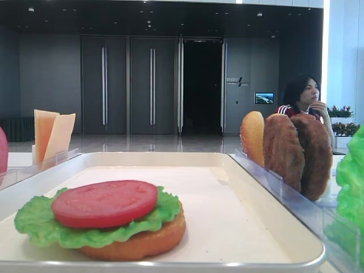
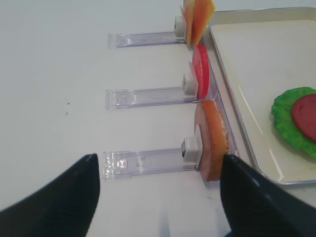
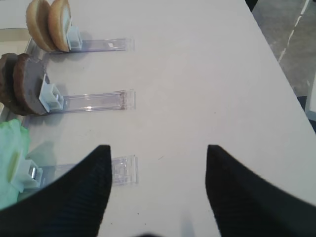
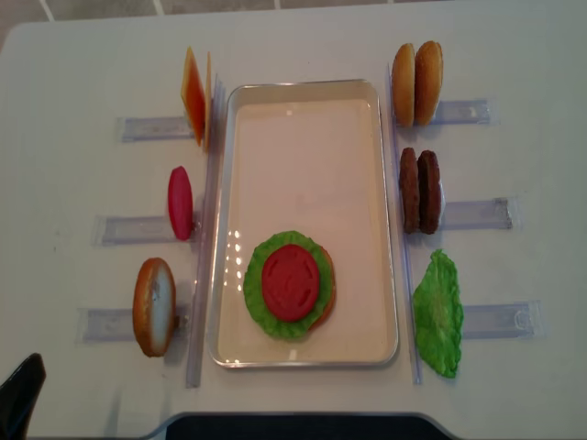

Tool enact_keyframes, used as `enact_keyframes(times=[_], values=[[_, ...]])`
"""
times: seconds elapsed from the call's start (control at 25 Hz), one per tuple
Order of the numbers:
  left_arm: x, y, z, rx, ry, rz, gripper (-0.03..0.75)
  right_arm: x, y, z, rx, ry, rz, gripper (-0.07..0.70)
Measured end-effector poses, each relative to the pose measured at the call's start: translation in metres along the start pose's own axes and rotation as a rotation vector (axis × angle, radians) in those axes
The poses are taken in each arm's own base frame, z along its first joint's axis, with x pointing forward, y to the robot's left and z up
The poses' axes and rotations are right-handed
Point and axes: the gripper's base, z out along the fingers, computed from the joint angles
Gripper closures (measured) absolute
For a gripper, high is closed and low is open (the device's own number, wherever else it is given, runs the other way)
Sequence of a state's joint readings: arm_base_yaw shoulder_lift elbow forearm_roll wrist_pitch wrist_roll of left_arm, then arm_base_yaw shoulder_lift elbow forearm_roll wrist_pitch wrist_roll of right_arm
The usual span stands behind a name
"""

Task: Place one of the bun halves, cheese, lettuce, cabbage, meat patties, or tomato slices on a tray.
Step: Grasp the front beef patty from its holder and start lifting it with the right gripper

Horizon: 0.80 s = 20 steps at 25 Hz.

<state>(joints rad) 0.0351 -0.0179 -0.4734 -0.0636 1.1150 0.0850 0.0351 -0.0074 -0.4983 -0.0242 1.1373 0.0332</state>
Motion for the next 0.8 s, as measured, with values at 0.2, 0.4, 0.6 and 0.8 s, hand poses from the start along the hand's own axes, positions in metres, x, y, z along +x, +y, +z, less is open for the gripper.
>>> enact_keyframes(times=[0.2,0.4,0.6,0.8], values=[[0.0,0.0,0.0,0.0,0.0,0.0,0.136,-0.011,0.001,0.014,0.0,0.112,-0.024,0.202],[0.0,0.0,0.0,0.0,-0.001,0.0,0.136,-0.026,0.002,0.041,0.002,0.297,-0.03,0.202],[0.0,0.0,0.0,0.0,-0.001,0.0,0.136,-0.052,0.003,0.067,0.003,0.456,-0.032,0.208],[0.0,0.0,0.0,0.0,-0.001,0.0,0.136,-0.09,0.004,0.093,0.003,0.545,-0.034,0.214]])
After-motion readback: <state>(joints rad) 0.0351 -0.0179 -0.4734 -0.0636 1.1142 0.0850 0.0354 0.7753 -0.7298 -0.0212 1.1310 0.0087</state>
